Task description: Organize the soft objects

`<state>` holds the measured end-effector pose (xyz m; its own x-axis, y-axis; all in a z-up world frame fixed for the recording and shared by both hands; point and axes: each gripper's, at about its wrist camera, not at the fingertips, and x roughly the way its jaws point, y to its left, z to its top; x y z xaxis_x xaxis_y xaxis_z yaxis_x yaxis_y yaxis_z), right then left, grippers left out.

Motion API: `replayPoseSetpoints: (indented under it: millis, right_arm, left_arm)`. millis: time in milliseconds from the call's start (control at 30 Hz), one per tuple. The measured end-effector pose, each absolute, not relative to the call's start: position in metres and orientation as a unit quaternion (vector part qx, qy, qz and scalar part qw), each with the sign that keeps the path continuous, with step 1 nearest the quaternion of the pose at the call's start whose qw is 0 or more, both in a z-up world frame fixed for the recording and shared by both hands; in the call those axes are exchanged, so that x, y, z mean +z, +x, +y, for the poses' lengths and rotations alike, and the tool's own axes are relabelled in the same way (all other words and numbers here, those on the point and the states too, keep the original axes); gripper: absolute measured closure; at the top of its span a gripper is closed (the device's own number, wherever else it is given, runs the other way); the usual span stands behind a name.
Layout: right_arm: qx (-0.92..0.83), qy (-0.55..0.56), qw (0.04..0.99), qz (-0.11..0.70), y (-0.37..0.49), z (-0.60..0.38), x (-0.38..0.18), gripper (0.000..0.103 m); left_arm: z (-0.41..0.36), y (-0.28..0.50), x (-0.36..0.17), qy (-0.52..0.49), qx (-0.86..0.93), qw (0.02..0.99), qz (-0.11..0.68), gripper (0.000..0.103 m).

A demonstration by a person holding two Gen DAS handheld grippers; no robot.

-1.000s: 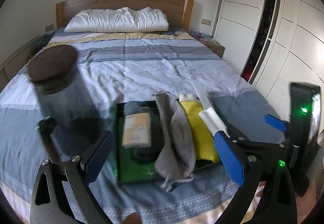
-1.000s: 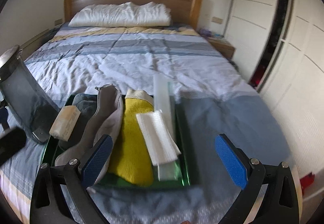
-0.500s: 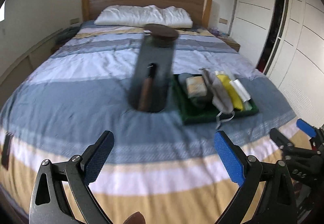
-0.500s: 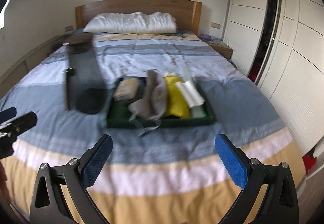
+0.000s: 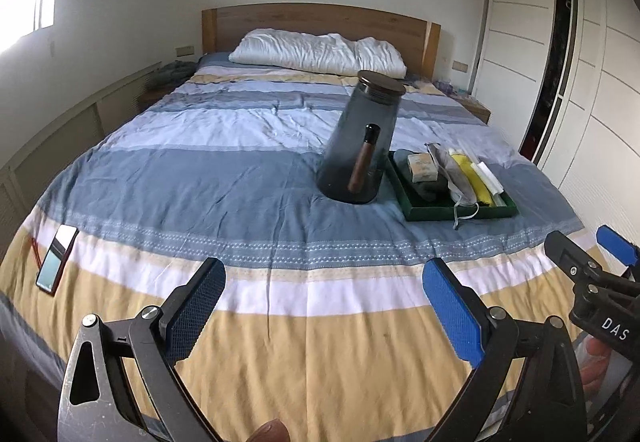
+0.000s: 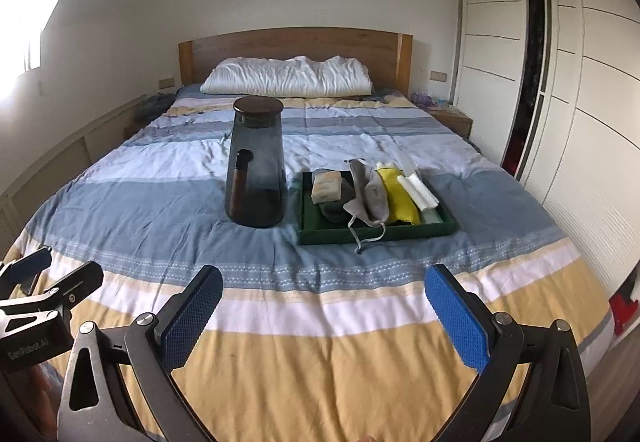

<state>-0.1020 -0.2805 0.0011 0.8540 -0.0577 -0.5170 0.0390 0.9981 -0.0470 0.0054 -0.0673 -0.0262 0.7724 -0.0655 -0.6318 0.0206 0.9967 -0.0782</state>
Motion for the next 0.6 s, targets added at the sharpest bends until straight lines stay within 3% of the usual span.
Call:
replayPoseSetpoints:
  millis: [600]
  right_arm:
    - [-0.038, -0.043, 0.958, 0.281, -0.093, -0.263, -0.005, 0.0]
  left_arm:
    - [-0.067, 0.0, -0.04, -0.014, -0.016, 0.939, 0.342, 0.006]
